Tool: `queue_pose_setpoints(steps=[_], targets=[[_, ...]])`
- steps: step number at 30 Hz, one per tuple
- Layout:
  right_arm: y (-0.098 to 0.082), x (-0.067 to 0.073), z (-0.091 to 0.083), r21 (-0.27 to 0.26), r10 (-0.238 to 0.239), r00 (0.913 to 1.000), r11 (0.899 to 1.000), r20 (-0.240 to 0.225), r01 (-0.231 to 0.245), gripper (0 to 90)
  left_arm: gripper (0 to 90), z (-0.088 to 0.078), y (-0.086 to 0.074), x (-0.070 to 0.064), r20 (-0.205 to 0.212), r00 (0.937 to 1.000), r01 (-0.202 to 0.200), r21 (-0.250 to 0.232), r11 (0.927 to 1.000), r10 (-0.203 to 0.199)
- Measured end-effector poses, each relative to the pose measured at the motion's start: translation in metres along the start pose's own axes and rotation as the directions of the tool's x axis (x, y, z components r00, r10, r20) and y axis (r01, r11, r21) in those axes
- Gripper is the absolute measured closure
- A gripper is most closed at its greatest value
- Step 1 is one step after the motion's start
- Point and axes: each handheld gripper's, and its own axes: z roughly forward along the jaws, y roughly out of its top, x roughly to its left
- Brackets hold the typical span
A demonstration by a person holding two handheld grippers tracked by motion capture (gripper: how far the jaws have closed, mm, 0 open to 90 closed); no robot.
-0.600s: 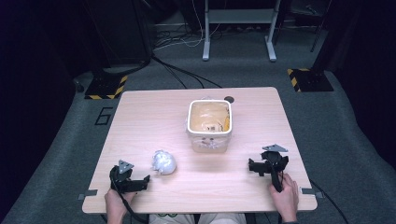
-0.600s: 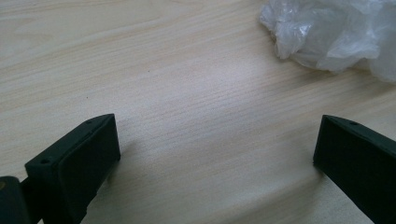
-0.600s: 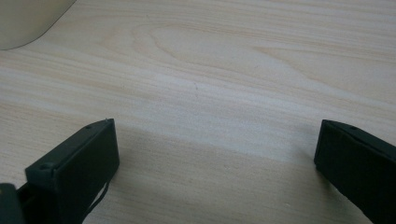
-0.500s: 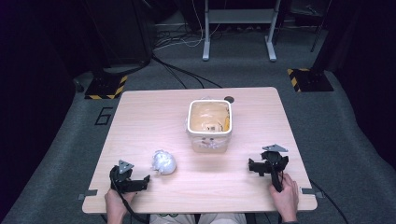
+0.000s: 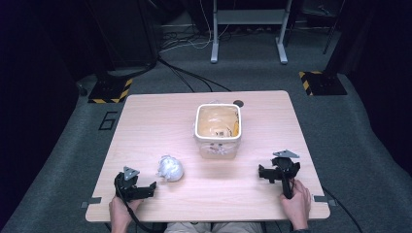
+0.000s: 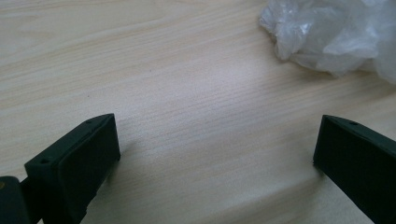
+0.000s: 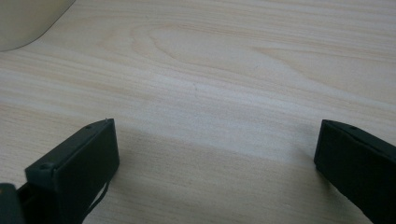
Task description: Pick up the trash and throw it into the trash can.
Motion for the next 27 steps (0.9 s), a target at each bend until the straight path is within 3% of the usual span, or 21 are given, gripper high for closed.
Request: queue_pose_setpoints(steps=[4,12,15,20,27], targets=[[0.000,0.000,0.000,0.004,0.002,1.0000,1.000,-0.002,-0.002,0.0,0.0,0.003,0.003,-0.003,-0.017,0.9998,0.013,-0.003,0.9999,-0.013],[0.001,-0.001,0.000,0.005,-0.001,1.0000,1.000,-0.002,0.001,0.0,0.0,0.001,0.003,-0.003,0.012,0.9998,-0.015,0.014,0.9998,0.015],[0.001,-0.001,0.000,0.005,-0.002,1.0000,1.000,-0.002,0.002,0.0,0.0,0.000,0.003,-0.005,0.036,0.9987,-0.037,0.023,0.9990,0.036],[0.001,-0.001,0.000,0.005,-0.002,1.0000,1.000,-0.002,0.002,0.0,0.0,-0.005,0.004,-0.007,0.097,0.9946,-0.038,0.026,0.9989,0.035],[0.001,-0.001,0.000,0.005,-0.002,1.0000,1.000,-0.003,0.002,0.0,0.0,-0.017,0.012,-0.011,0.136,0.9896,-0.048,0.006,0.9988,0.047]])
